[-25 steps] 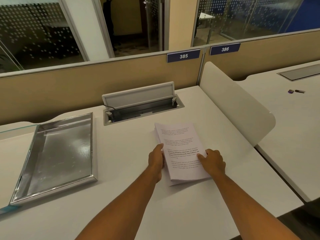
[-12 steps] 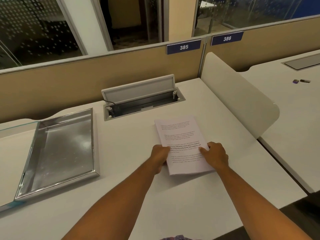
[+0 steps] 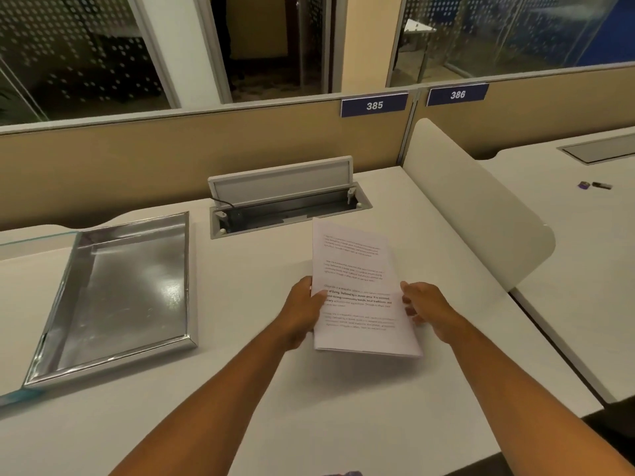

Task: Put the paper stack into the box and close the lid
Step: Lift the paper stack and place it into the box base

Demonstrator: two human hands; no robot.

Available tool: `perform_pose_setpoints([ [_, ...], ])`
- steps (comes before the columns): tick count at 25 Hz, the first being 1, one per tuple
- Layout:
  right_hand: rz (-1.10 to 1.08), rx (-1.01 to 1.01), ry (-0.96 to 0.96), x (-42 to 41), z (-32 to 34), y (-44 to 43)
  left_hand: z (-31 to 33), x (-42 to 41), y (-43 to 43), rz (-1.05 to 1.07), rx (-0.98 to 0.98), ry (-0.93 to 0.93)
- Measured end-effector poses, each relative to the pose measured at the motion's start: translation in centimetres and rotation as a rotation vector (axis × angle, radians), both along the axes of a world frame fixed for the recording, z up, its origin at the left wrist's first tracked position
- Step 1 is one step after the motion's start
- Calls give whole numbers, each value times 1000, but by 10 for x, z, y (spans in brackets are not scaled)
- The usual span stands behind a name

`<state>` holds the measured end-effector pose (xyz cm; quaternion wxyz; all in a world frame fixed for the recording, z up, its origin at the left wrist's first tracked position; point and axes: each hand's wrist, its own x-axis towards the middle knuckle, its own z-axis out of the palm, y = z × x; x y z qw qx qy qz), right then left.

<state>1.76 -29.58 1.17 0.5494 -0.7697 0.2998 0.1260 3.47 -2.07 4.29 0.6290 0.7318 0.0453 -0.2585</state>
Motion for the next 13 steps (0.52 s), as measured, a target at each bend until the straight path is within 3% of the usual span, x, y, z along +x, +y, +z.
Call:
perform_pose_setpoints([
  [4, 70, 281, -91, -4, 13, 31, 6, -21, 47, 21, -42, -22],
  [10, 130, 40, -429, -10, 34, 108, 7, -48, 103, 188, 214, -383],
  [13, 159, 26, -666, -28, 46, 145, 6, -61, 124, 275, 257, -564],
])
